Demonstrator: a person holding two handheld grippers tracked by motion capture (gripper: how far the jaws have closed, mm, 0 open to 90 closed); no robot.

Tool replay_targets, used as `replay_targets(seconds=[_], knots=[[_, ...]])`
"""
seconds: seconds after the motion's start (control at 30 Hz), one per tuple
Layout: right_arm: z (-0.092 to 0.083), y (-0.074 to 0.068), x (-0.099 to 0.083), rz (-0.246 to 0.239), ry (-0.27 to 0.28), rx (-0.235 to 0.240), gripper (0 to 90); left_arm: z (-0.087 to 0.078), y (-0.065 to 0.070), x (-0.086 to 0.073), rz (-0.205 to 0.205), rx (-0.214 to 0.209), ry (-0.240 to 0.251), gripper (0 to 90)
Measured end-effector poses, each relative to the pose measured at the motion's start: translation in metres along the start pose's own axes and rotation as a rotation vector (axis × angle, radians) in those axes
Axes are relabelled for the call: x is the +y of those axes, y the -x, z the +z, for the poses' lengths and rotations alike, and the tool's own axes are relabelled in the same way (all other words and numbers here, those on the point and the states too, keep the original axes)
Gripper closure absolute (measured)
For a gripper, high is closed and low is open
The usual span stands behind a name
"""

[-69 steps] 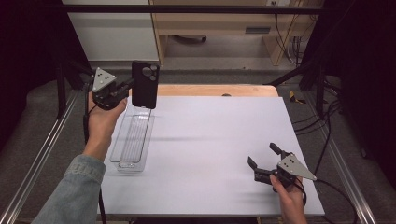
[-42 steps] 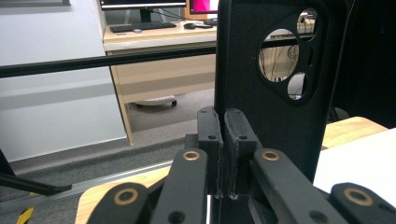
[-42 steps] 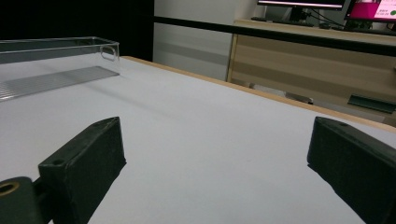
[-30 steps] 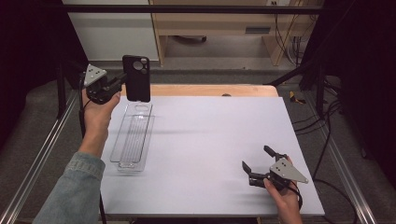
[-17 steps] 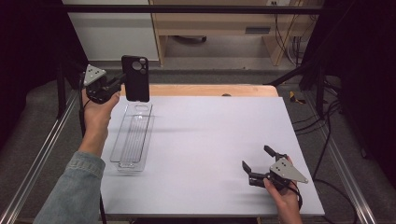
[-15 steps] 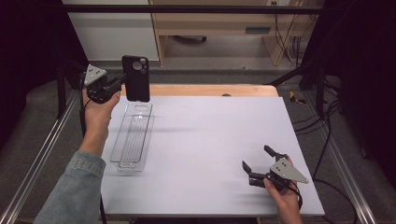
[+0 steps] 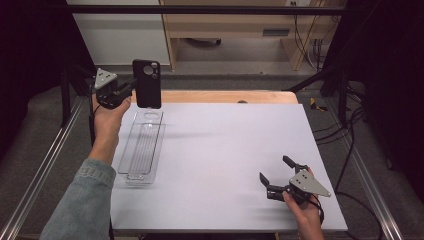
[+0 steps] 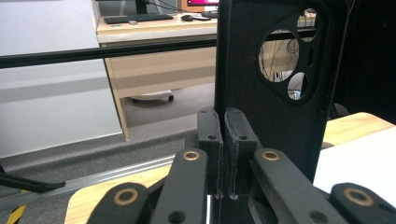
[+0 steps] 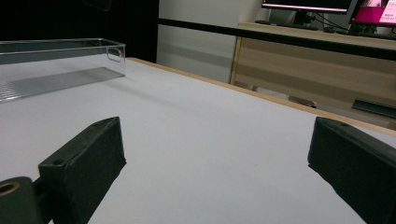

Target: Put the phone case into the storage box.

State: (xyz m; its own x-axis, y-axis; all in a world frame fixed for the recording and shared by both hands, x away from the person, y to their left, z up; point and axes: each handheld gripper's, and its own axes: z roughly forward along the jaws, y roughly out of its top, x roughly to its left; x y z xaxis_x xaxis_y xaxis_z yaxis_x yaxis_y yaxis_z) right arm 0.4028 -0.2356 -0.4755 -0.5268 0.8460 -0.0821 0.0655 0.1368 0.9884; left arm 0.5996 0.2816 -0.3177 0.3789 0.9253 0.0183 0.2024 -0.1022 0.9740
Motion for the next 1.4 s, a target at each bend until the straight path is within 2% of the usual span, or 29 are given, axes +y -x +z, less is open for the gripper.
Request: replay_targets(seconds=[0.17,0.97,1.4], knots=[[0.000,0.000,0.001,-0.001,0.004,0.004,3.9,0.002,-0.004,-0.001,-0.033,-0.002,0.004,86.2],[-0.003,-0.001,0.004,0.002,0.028,0.007,3.9,0.013,-0.008,-0.005,-0.023,0.041,-0.028,86.2],[-0.004,0.001,0.004,0.005,0.032,0.005,3.9,0.021,-0.007,-0.011,0.001,0.052,-0.059,86.2]])
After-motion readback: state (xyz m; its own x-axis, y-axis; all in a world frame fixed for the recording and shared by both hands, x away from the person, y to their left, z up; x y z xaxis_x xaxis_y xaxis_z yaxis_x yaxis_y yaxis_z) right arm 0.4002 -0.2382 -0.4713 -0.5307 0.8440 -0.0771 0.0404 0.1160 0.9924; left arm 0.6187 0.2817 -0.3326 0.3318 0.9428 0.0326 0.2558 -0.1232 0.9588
